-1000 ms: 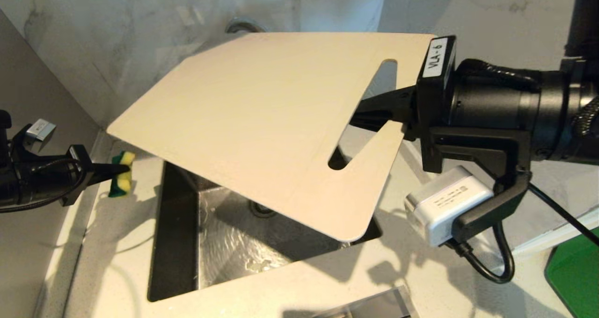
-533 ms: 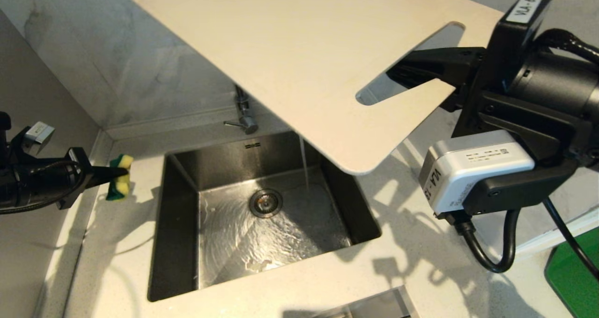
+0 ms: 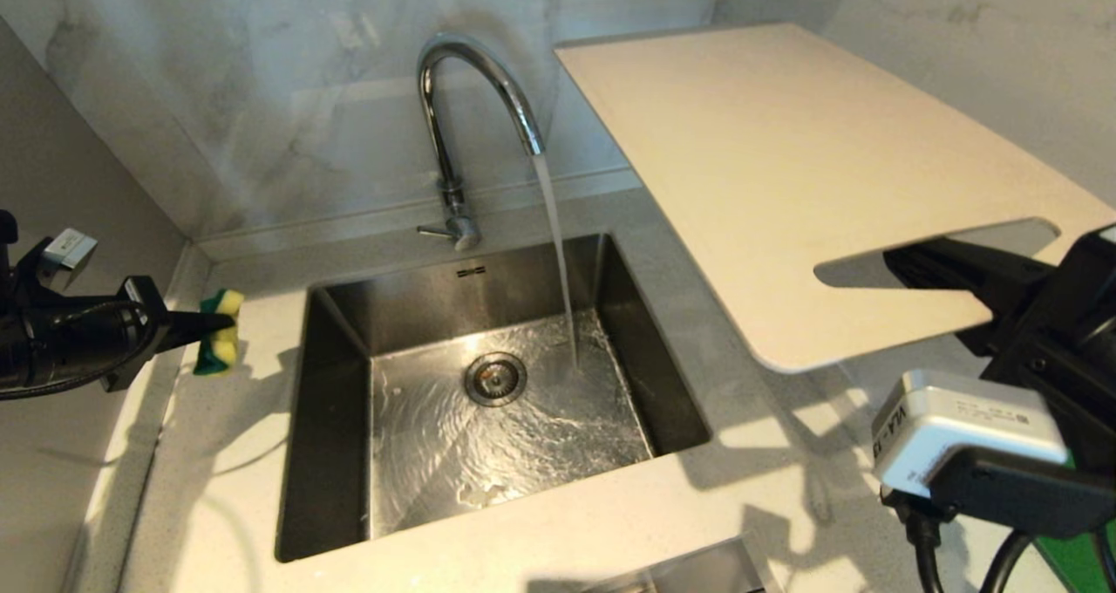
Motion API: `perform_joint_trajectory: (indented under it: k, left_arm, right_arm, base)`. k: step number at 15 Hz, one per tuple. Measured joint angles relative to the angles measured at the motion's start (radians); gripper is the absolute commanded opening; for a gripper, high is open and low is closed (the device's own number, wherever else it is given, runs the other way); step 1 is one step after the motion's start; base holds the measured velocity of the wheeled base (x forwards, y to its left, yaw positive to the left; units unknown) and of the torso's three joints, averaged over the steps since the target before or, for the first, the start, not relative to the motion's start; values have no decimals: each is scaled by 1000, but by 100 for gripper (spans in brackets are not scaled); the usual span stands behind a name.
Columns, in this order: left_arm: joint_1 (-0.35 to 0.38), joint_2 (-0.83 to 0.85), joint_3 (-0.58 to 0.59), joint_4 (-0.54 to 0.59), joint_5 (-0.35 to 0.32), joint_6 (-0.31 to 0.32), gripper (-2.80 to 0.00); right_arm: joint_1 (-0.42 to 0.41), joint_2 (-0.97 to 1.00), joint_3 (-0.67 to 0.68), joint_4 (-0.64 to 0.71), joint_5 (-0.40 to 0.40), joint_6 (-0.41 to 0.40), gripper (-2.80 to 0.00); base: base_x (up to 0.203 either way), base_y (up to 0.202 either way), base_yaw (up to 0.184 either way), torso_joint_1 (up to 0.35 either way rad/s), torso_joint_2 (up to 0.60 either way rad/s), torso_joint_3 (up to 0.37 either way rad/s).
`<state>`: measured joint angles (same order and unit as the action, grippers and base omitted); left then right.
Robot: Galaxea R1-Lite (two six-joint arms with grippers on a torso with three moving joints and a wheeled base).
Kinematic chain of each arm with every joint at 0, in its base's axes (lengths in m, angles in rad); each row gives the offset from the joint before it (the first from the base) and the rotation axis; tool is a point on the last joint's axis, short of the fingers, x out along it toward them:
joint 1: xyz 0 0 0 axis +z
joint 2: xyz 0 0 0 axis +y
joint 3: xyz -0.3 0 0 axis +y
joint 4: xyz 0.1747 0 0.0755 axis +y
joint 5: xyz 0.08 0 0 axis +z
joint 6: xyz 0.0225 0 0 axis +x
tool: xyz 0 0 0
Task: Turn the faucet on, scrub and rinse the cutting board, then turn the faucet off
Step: Put down the cutting board
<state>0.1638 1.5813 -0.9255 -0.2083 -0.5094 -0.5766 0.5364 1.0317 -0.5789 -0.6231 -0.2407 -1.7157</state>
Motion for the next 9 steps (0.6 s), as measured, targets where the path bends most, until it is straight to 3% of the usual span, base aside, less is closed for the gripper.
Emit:
perform_joint_trajectory:
  k: [2, 5, 9]
  left_arm:
    - [1, 2, 1, 0, 0, 0, -280]
    - [12, 8, 1, -1, 0, 0, -280]
    - [14, 31, 1, -5, -4, -1, -280]
  right_arm:
    - [0, -7, 86, -49, -12, 54, -280]
    - [-1, 49, 218, -244, -24, 120, -280]
    - [-1, 166, 354, -444, -26, 157, -280]
  base:
    - [0, 0, 0, 0, 0, 0]
    - [0, 0, 0, 0, 0, 0]
    - [0, 0, 0, 0, 0, 0]
